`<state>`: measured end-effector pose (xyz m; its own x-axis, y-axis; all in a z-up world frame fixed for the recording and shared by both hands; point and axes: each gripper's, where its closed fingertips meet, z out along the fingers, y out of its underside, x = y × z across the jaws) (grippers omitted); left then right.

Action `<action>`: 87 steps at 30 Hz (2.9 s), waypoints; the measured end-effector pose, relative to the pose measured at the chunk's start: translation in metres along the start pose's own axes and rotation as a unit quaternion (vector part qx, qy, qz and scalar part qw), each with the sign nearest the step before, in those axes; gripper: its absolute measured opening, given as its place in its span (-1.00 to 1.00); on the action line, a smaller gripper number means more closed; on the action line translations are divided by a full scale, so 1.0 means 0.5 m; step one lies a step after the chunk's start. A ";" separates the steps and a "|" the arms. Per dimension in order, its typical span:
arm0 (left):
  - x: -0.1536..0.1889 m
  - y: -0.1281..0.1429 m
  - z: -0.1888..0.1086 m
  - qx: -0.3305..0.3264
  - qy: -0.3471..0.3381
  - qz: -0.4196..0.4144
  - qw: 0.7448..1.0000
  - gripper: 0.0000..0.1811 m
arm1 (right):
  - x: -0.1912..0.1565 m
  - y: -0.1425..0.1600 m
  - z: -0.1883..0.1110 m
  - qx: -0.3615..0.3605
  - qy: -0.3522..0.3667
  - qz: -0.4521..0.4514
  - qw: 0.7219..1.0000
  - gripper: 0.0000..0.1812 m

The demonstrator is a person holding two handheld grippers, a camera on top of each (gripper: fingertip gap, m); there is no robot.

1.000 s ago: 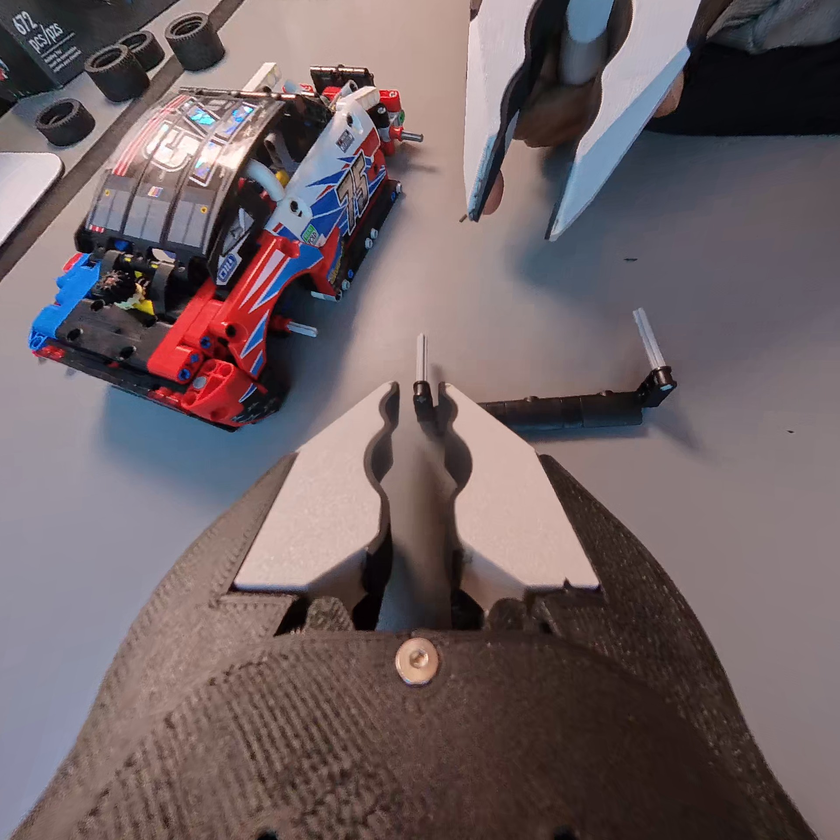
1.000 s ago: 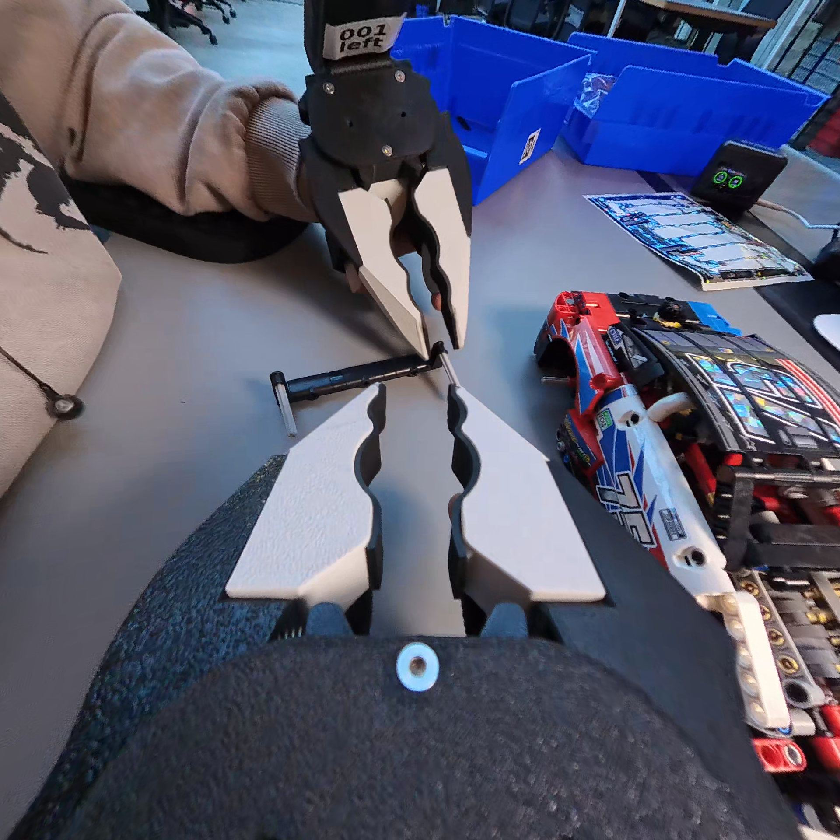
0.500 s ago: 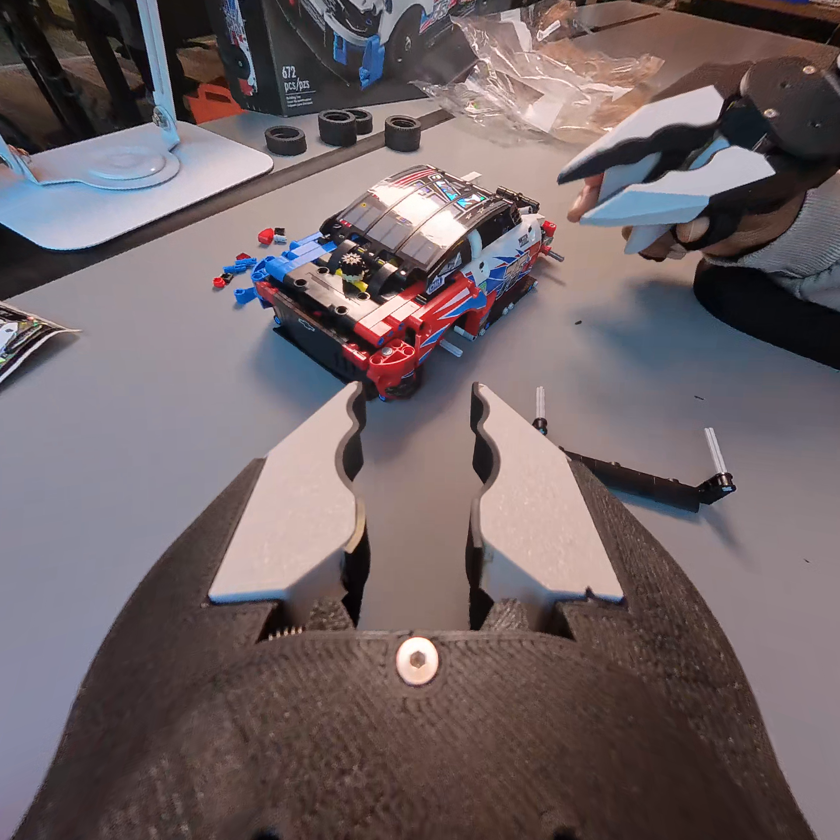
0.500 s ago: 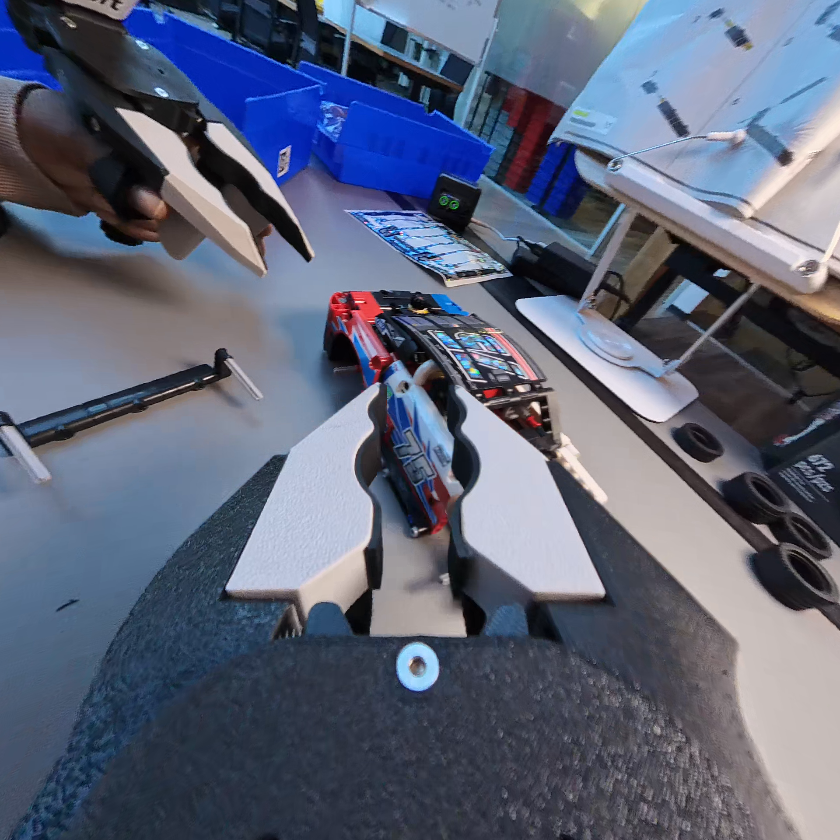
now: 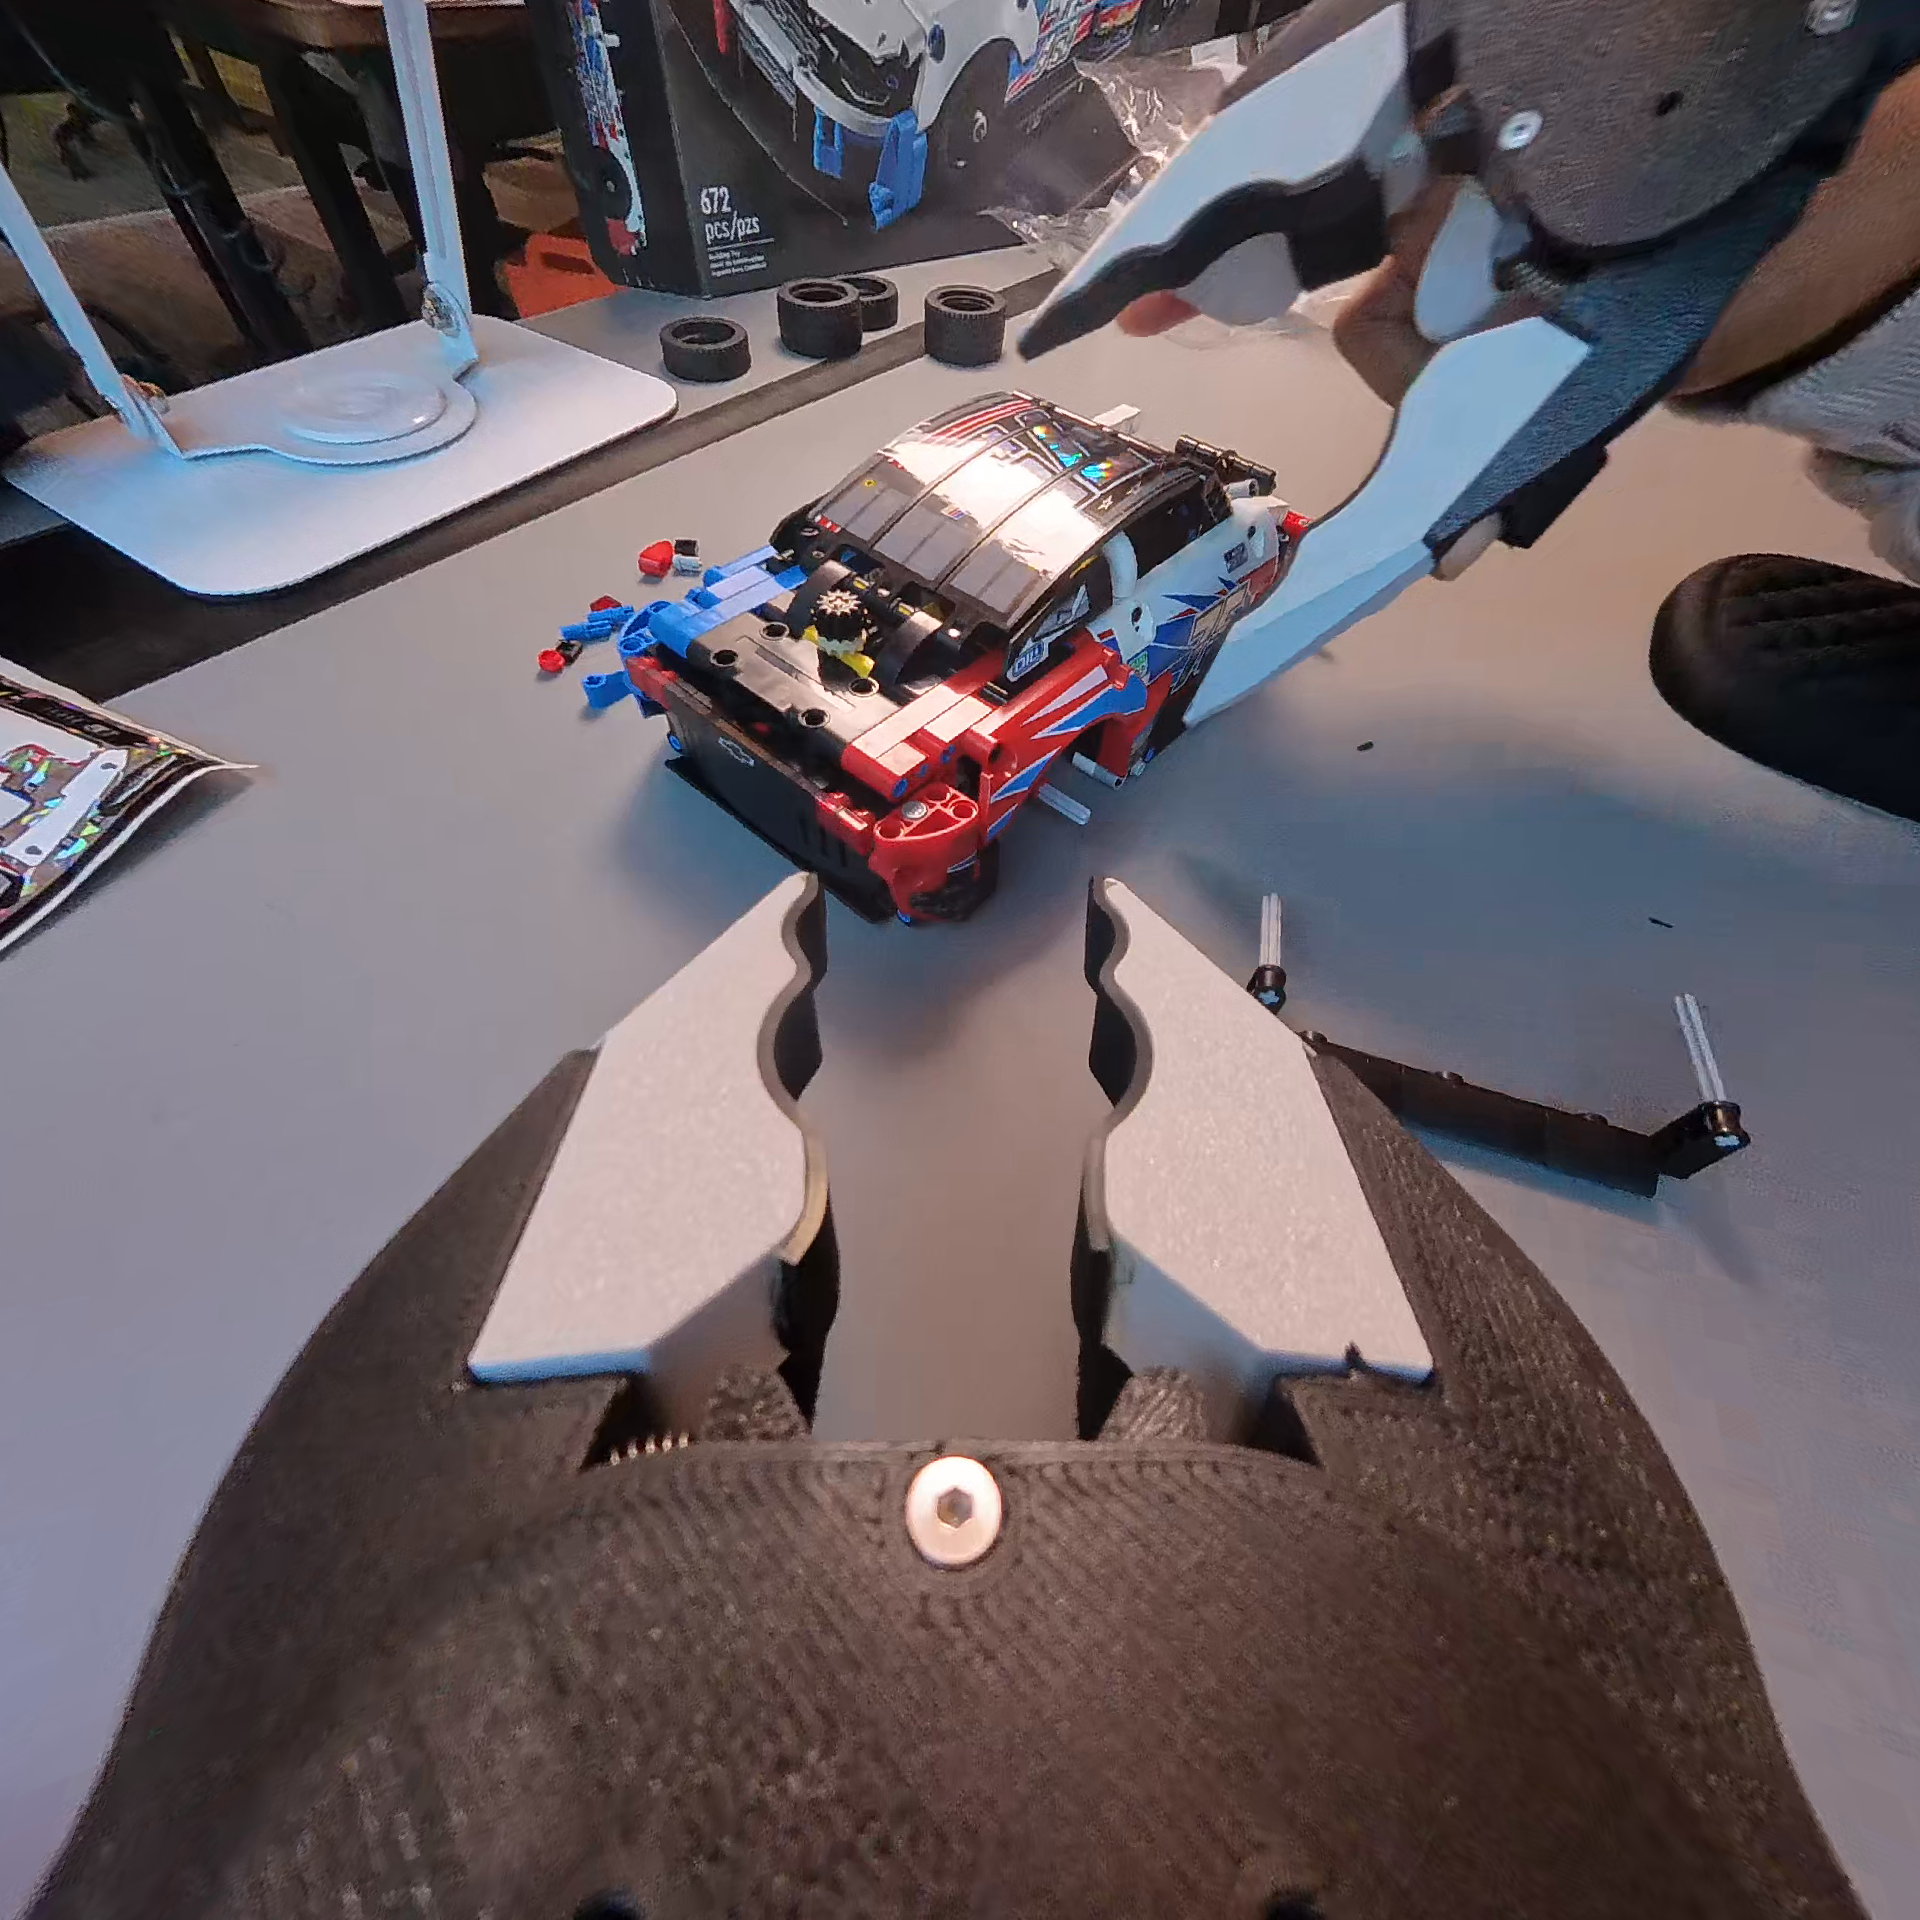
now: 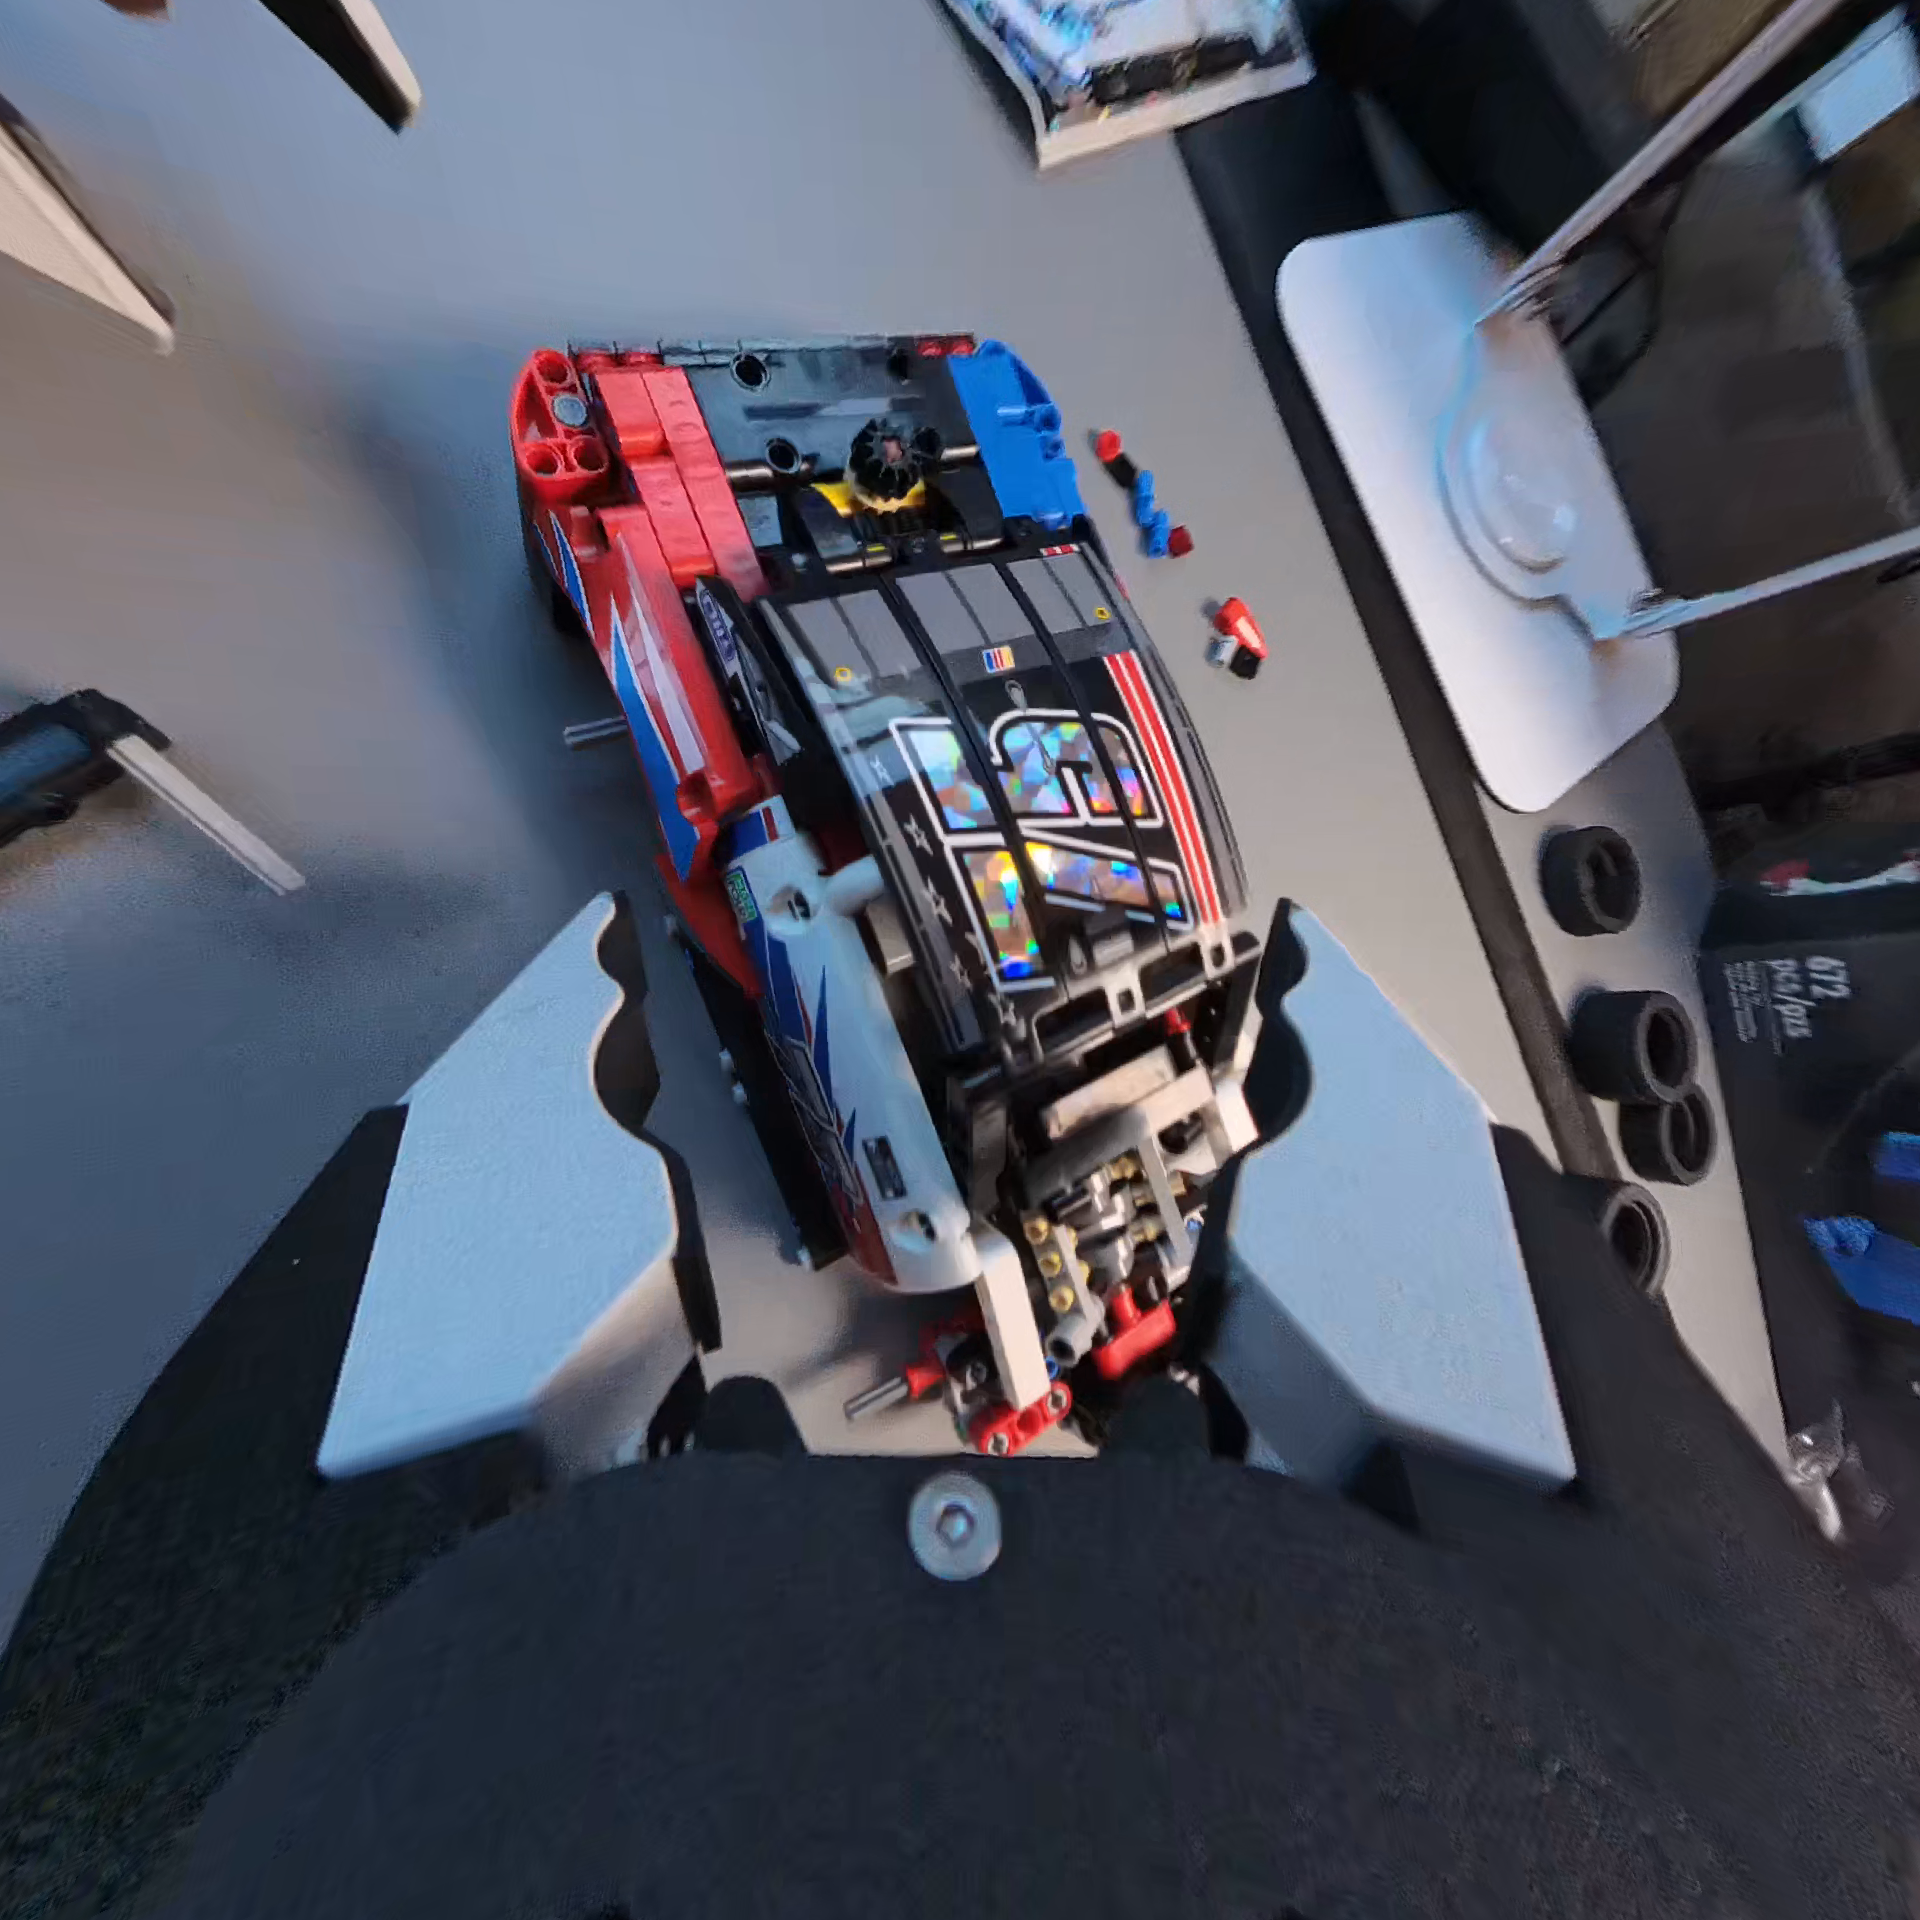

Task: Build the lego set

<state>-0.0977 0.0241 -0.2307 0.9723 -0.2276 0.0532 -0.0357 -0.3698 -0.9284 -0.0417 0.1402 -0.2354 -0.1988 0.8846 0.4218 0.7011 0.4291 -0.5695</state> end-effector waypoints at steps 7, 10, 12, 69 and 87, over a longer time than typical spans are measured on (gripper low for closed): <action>0.007 -0.008 -0.009 0.009 0.007 0.010 1.000 -0.47 | -0.005 0.009 0.061 -0.137 -0.131 -0.120 0.974 0.28; 0.014 -0.007 -0.008 0.008 0.014 0.013 1.000 -0.47 | -0.011 0.007 0.057 -0.137 -0.168 -0.191 0.957 0.25; 0.017 -0.007 -0.007 0.009 0.017 0.017 1.000 -0.47 | -0.021 0.003 0.054 -0.126 -0.185 -0.233 0.946 0.25; -0.052 -0.083 -0.038 0.150 -0.093 0.006 0.984 -0.33 | 0.293 -0.124 -0.129 0.380 -0.036 0.103 0.919 -0.58; -0.064 -0.091 -0.066 0.158 -0.131 0.026 0.978 -0.44 | 0.805 -0.314 -0.053 0.348 0.196 0.261 0.879 -1.00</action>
<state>-0.1347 0.0185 -0.1781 0.9984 0.0159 -0.0549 -0.0539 -0.0564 -0.9970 -0.2136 0.4239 0.0425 0.3714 0.9222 0.1077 0.0102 0.1119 -0.9937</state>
